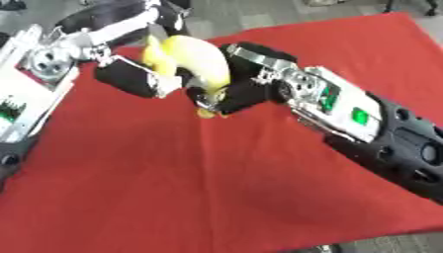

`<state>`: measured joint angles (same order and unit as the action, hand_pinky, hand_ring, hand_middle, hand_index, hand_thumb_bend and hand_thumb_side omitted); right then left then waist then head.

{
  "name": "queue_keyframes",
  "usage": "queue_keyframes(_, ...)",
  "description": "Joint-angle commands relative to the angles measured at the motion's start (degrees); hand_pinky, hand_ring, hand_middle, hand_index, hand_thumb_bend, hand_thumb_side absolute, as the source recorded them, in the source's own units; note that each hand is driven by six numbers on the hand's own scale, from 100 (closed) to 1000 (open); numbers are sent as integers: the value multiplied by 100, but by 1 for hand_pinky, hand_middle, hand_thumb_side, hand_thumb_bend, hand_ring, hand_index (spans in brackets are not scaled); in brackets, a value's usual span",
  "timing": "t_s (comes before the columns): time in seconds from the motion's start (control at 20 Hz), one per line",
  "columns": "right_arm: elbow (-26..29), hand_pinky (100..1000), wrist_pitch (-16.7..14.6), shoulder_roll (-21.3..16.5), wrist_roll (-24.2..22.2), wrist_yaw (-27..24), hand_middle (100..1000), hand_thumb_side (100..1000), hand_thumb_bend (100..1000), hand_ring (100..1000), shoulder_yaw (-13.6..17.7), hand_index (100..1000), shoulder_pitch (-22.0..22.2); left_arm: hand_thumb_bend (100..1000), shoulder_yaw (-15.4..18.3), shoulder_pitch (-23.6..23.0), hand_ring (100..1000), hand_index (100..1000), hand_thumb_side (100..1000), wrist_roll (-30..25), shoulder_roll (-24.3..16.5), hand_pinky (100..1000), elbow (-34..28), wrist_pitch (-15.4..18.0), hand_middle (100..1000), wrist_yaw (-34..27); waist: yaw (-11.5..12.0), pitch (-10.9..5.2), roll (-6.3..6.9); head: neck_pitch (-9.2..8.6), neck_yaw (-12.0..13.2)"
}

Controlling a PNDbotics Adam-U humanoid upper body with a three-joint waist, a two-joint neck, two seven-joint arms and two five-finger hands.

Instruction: Pick up the objects with one hand, pass them to the other hand, and then place them into the box on the other side of the table.

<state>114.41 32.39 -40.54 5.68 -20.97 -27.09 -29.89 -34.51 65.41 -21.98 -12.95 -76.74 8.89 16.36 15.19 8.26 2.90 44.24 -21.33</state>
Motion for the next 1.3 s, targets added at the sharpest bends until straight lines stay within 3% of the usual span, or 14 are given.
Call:
queue_keyframes(0.05,18,354,45,-53,51,28,368,100,169,508,13,274,-31,100,80,115,561,368,244,117,4,820,-64,-151,381,-55,-11,5,23,-12,3)
queue_keyframes(0.1,18,366,44,-55,69,37,410,100,283,520,13,313,-31,100,86,109,551,351,244,142,6,816,-56,-208,366,-35,-13,6,23,-12,7)
queue_keyframes(0.15,18,371,34,-59,85,65,424,110,321,525,11,325,-32,100,93,101,546,347,244,165,6,814,-50,-259,360,-15,-16,6,22,-12,9)
queue_keyframes(0.2,18,397,15,-66,97,122,474,219,430,551,8,382,-35,100,100,97,530,333,244,187,2,808,-48,-304,340,10,-18,6,21,-12,12)
queue_keyframes(0.25,18,405,-7,-71,102,202,495,238,453,563,6,410,-35,100,106,96,525,329,244,208,-2,806,-50,-341,333,42,-20,5,21,-12,13)
queue_keyframes(0.35,18,452,-87,-88,46,477,618,388,421,633,2,577,-39,100,115,97,506,307,248,245,-14,789,-42,-408,310,163,-23,4,19,-12,19)
queue_keyframes(0.5,18,486,-157,-99,-37,1043,698,665,425,699,42,657,-19,100,106,98,503,309,262,221,-17,774,0,-442,307,482,-34,4,13,-12,17)
queue_keyframes(0.65,18,484,-114,-94,49,1519,697,715,444,702,88,667,-5,100,85,96,524,317,276,-49,-14,771,44,-345,312,774,-36,4,16,-12,13)
queue_keyframes(0.9,18,490,-65,-90,196,1836,694,805,445,705,100,677,1,100,145,104,523,318,294,-280,-11,764,63,-263,313,1122,-39,4,18,-12,14)
queue_keyframes(1.3,18,508,20,-193,131,2119,705,834,440,719,159,698,27,100,375,123,537,328,315,-685,-249,763,48,-246,322,1367,-42,-17,32,-12,22)
